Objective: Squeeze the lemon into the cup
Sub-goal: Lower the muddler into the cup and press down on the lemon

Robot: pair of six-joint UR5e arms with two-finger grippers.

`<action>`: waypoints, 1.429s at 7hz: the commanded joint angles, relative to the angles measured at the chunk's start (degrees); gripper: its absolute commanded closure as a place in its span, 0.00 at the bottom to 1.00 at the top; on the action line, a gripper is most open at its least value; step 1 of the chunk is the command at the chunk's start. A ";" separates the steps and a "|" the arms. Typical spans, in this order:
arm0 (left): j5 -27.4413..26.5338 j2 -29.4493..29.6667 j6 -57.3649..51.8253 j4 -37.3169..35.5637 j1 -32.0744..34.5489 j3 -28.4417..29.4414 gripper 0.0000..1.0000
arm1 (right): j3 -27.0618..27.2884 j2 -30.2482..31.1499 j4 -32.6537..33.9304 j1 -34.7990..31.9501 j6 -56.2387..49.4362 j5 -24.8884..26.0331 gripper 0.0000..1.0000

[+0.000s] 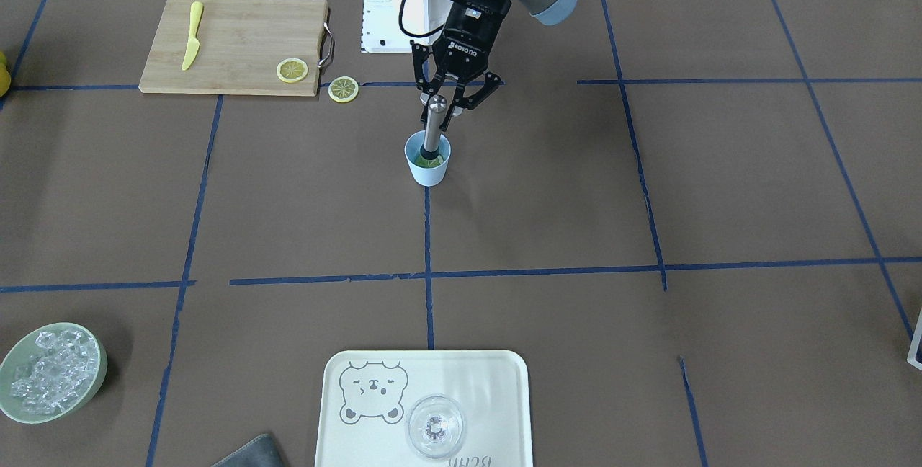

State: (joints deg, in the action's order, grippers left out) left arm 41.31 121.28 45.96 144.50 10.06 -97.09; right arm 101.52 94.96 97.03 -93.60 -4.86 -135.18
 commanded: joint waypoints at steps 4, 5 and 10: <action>0.00 0.10 0.19 2.72 -0.74 3.75 1.00 | -0.18 -0.21 0.00 0.00 0.03 0.00 0.00; 0.00 0.10 0.19 2.72 -0.74 3.75 1.00 | -0.18 -0.30 0.00 0.00 0.03 0.00 0.00; 0.79 0.19 -11.02 8.92 -0.48 -2.93 1.00 | -0.09 -0.30 0.00 0.00 0.03 0.00 0.00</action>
State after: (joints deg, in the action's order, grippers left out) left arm 41.88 121.55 39.59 149.73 9.48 -98.60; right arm 101.35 94.66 97.03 -93.60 -4.83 -135.17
